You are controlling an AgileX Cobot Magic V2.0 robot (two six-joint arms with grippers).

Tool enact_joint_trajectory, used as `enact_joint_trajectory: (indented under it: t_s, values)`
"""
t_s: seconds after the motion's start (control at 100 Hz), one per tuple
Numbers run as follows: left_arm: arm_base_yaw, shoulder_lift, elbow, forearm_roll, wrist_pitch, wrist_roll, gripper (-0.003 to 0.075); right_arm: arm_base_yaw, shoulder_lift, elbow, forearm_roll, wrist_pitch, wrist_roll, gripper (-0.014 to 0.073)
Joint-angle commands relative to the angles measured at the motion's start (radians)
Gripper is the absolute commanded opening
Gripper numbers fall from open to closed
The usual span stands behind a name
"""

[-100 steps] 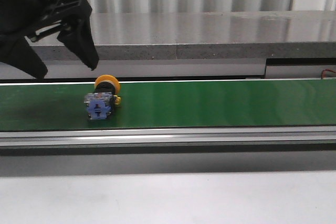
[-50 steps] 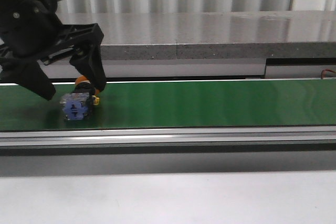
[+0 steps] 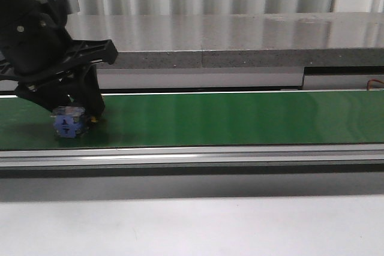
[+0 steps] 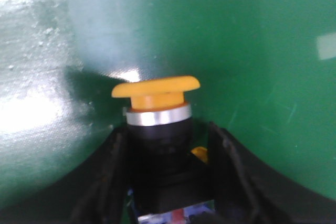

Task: Move button from right to left
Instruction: 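Lift the button with the left gripper and carry it over the blue tray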

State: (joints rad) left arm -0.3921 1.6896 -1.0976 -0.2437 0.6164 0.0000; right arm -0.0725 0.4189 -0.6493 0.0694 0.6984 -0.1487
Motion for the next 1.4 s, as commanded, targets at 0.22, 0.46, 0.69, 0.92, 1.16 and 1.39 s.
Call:
enact_joint_trajectory:
  t_s: [0.22, 0.46, 0.69, 0.92, 1.16, 1.39]
  values:
    - [0.026, -0.166, -0.030, 0.029, -0.014, -0.015, -0.0020, 0.000, 0.003, -0.023, 0.002, -0.070, -0.010, -0.0067]
    - [0.225, -0.290, -0.030, 0.058, 0.084, -0.015, -0.0020, 0.000, 0.003, -0.023, 0.002, -0.070, -0.010, -0.0067]
    - [0.478, -0.313, -0.026, 0.094, 0.137, -0.015, -0.0020, 0.000, 0.003, -0.023, 0.002, -0.070, -0.010, -0.0067]
    - [0.684, -0.282, -0.022, 0.189, 0.132, 0.022, -0.0020, 0.000, 0.003, -0.023, 0.002, -0.067, -0.010, -0.0067]
    - [0.804, -0.161, -0.022, 0.209, 0.009, 0.027, -0.0020, 0.000, 0.003, -0.023, 0.002, -0.067, -0.010, -0.0067]
    - [0.816, -0.001, -0.072, 0.258, -0.047, 0.046, -0.0020, 0.000, 0.003, -0.023, 0.002, -0.067, -0.010, -0.0067]
